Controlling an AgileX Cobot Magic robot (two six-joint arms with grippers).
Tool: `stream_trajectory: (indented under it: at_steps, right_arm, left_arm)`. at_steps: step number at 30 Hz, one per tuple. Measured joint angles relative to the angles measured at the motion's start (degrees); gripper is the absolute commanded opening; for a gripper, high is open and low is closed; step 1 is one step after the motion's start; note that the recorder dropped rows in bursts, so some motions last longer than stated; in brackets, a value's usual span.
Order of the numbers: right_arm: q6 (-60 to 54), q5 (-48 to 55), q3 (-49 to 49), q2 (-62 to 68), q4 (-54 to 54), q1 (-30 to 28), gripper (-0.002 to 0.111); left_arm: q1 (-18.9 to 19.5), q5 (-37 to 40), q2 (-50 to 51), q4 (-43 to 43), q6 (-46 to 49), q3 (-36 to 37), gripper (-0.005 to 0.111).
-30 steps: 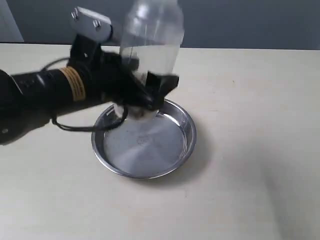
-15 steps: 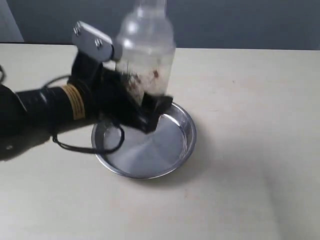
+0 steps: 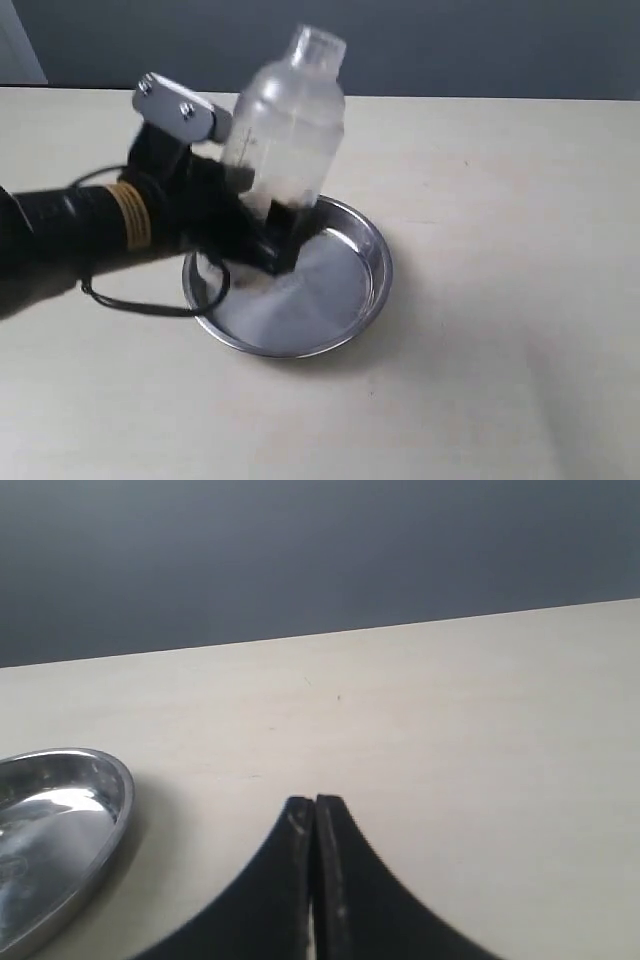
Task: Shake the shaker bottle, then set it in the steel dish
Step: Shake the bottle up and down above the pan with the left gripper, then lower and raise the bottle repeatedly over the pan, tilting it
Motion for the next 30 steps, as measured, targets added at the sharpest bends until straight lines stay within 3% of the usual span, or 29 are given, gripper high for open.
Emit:
stream_trajectory:
  at_steps: [5,9,13,16,18,20,22,26,30]
  right_arm:
    - [0.0,0.0,0.0,0.0,0.0,0.0,-0.001]
    - [0.0,0.0,0.0,0.0,0.0,0.0,-0.001]
    - [0.0,0.0,0.0,0.0,0.0,0.0,-0.001]
    - [0.0,0.0,0.0,0.0,0.0,0.0,-0.001]
    - [0.0,0.1,0.0,0.0,0.0,0.0,-0.001]
    - [0.0,0.1,0.0,0.0,0.0,0.0,-0.001]
    - [0.0,0.1,0.0,0.0,0.0,0.0,-0.001]
    - [0.0,0.1,0.0,0.0,0.0,0.0,-0.001]
    - [0.0,0.1,0.0,0.0,0.0,0.0,-0.001]
  left_arm:
    - [0.1,-7.2,-0.6,-0.8,0.1,0.9,0.000]
    - [0.4,-4.7,5.2,-1.6,-0.1,4.8,0.000]
    - [0.4,-6.8,-2.7,-1.3,0.3,-4.0,0.000]
    - [0.8,-6.3,1.9,-1.1,0.3,-0.4,0.000]
    - [0.8,0.0,4.9,1.5,0.1,1.8,0.000]
    - [0.7,1.5,-0.7,2.5,0.1,-3.2,0.000]
    - [0.7,-2.3,-3.8,2.3,0.1,-5.6,0.000]
    - [0.7,-4.3,5.2,0.9,-0.9,3.4,0.000]
    - [0.7,-5.1,-4.2,1.2,0.1,-6.5,0.000]
